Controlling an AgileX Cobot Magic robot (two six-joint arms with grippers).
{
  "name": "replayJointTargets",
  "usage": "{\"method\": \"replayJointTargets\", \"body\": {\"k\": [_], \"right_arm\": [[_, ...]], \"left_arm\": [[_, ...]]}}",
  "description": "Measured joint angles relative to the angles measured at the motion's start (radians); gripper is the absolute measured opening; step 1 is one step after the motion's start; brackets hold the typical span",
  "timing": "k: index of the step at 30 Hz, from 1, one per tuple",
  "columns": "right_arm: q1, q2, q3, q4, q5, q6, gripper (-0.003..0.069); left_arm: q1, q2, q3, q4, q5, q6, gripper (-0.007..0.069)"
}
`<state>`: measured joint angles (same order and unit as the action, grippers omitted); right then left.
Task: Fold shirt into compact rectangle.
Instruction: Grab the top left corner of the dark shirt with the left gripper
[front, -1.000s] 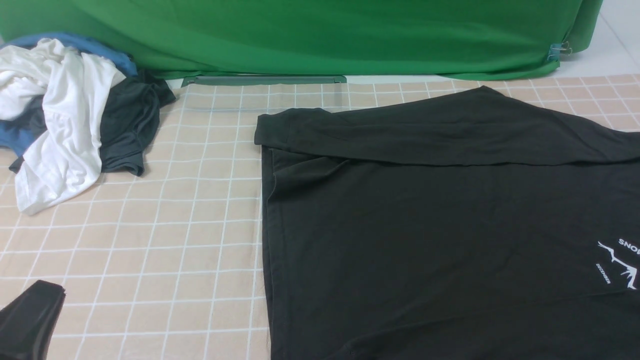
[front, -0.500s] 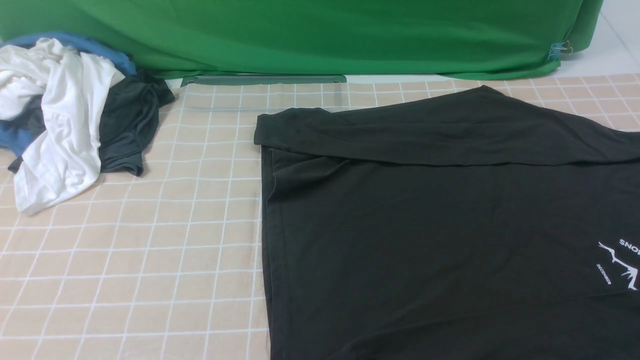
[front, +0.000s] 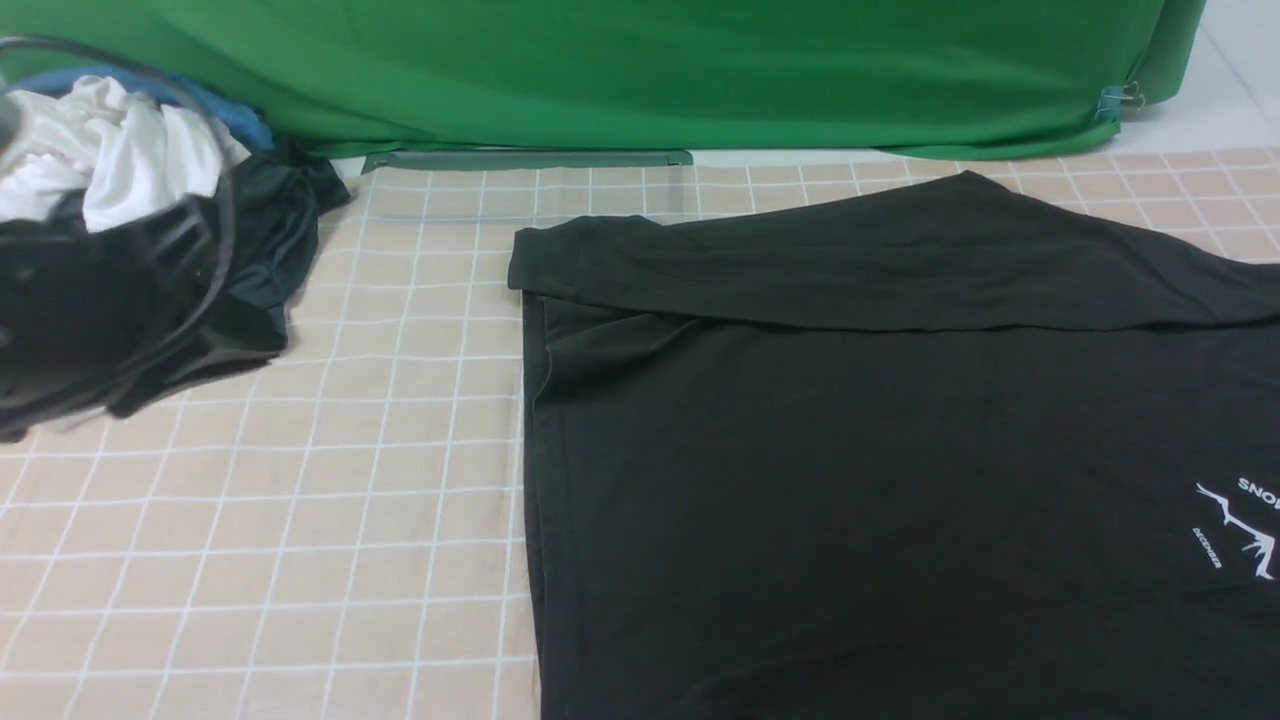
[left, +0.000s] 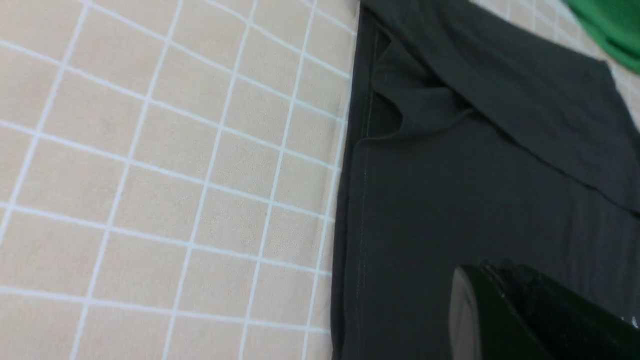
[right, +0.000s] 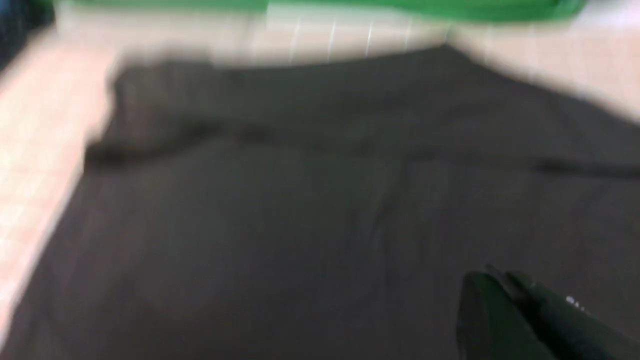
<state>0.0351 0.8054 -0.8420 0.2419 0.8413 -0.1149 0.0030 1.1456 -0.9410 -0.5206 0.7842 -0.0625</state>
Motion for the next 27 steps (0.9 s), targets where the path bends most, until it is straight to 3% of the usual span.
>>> {"method": "replayJointTargets", "body": {"k": [7, 14, 18, 22, 27], "right_arm": [[0.000, 0.103, -0.020, -0.004, 0.093, -0.026, 0.0038], [0.000, 0.163, -0.020, -0.003, 0.099, -0.032, 0.0046], [0.002, 0.177, -0.020, -0.002, 0.098, -0.032, 0.0055], [0.002, 0.178, -0.020, -0.002, 0.092, -0.032, 0.0059], [0.002, 0.178, -0.020, -0.002, 0.075, -0.032, 0.0070]], "left_arm": [[-0.017, 0.207, -0.136, -0.007, 0.000, 0.019, 0.0081], [-0.126, 0.452, -0.349, 0.019, 0.010, -0.018, 0.0317], [-0.134, 0.584, -0.517, 0.044, 0.034, -0.032, 0.0434], [-0.134, 0.704, -0.629, 0.082, 0.036, -0.037, 0.0492], [-0.134, 0.883, -0.765, 0.094, 0.020, -0.029, 0.0506]]}}
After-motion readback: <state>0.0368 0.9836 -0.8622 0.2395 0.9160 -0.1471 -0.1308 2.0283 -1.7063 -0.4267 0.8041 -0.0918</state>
